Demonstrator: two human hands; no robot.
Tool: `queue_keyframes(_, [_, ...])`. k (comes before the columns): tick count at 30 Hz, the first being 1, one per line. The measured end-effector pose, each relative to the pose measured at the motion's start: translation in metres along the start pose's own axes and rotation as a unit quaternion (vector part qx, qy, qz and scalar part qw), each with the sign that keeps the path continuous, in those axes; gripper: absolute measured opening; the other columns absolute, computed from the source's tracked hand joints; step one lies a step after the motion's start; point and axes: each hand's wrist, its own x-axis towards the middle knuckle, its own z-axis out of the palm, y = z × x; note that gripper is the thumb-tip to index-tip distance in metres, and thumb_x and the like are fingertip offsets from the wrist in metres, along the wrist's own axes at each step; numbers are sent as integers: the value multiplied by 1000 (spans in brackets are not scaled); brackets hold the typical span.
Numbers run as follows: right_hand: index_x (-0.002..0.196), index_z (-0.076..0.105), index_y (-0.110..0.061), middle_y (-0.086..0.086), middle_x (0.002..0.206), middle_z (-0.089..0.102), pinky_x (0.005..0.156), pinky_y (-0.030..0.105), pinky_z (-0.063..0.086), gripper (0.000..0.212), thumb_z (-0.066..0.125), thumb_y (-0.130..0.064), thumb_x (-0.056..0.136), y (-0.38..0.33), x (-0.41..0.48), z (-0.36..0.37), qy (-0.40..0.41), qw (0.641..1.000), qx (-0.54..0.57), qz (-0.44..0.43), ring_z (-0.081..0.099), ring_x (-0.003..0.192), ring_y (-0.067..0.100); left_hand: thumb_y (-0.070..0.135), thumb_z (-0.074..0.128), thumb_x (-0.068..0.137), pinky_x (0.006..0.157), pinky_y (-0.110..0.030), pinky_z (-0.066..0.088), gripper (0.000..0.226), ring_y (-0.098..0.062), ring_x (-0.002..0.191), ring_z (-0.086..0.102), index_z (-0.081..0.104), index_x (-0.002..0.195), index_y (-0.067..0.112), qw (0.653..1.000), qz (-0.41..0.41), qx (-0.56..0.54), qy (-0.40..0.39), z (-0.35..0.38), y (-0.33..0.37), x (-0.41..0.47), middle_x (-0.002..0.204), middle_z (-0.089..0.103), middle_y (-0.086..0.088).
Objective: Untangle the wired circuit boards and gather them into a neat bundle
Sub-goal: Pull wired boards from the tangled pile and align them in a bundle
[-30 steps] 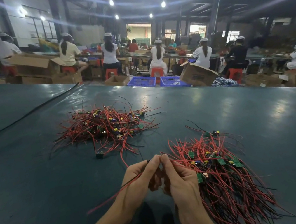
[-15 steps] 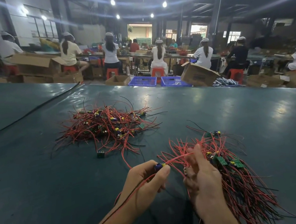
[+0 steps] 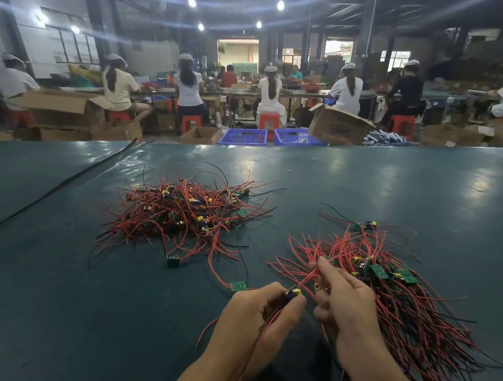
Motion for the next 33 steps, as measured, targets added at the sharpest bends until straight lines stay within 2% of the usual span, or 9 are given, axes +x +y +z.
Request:
queue_keyframes(8, [71,76,-9,13,69,71,57,30,55,29,67,-31,88,7,-12,6,-144,975,-163,-40,66,62,22,55,63,81,59,-35,53,29,-10,59,60,59,95,31,999,-8,39,13,-1,-14,2,70,65,12])
queue_keyframes(11, [71,73,-10,8,69,72,63,33,57,26,62,-19,93,11,-10,7,-89,958,-228,-147,68,64,19,45,60,82,66,-28,53,26,1,69,59,58,106,36,994,15,105,-16,-7,-16,3,81,65,20])
queue_keyframes(15, [84,71,-8,5,66,68,42,27,50,22,59,-22,96,6,-7,2,4,966,-176,-190,62,43,17,27,58,84,93,-29,46,36,-8,111,53,62,119,28,958,51,277,56,-16,-22,6,118,61,12])
queue_keyframes(19, [116,71,-12,-3,70,65,56,30,52,39,61,-37,89,0,-8,-5,80,916,-221,-325,49,46,10,39,41,96,114,-31,17,59,-10,143,19,24,151,28,919,-72,387,-34,-23,-40,5,156,25,8])
queue_keyframes(22, [117,70,-9,-6,68,53,53,10,38,35,63,-29,88,-12,-16,-9,121,816,-316,-467,43,50,5,49,33,98,111,-30,17,59,-10,136,30,24,151,26,903,-91,417,-56,-24,-51,5,148,38,11])
queue_keyframes(24, [120,69,-14,-6,77,54,46,14,30,34,68,-26,88,-14,-15,-12,164,784,-387,-457,42,54,2,50,36,97,107,-29,21,51,-10,127,39,37,145,30,902,-76,424,-42,-26,-53,7,136,47,13])
queue_keyframes(27, [133,60,-25,-8,98,51,53,23,36,44,66,-33,90,-6,-8,-19,175,772,-489,-366,51,71,14,44,43,97,102,-28,24,39,-11,116,46,50,134,32,911,-65,406,-19,-29,-52,8,122,55,14])
queue_keyframes(31, [145,42,-35,-8,136,50,96,36,40,54,50,-51,94,-2,-9,-17,119,713,-644,-251,43,121,19,34,58,93,94,-28,32,28,-13,103,55,64,120,26,936,-7,349,50,-29,-41,9,107,63,12])
queue_keyframes(33, [137,55,-29,-7,129,57,99,40,38,49,56,-47,92,1,-14,-9,105,752,-585,-284,47,117,21,30,63,88,88,-29,38,25,-15,95,60,71,109,21,937,52,324,122,-29,-34,11,99,67,11])
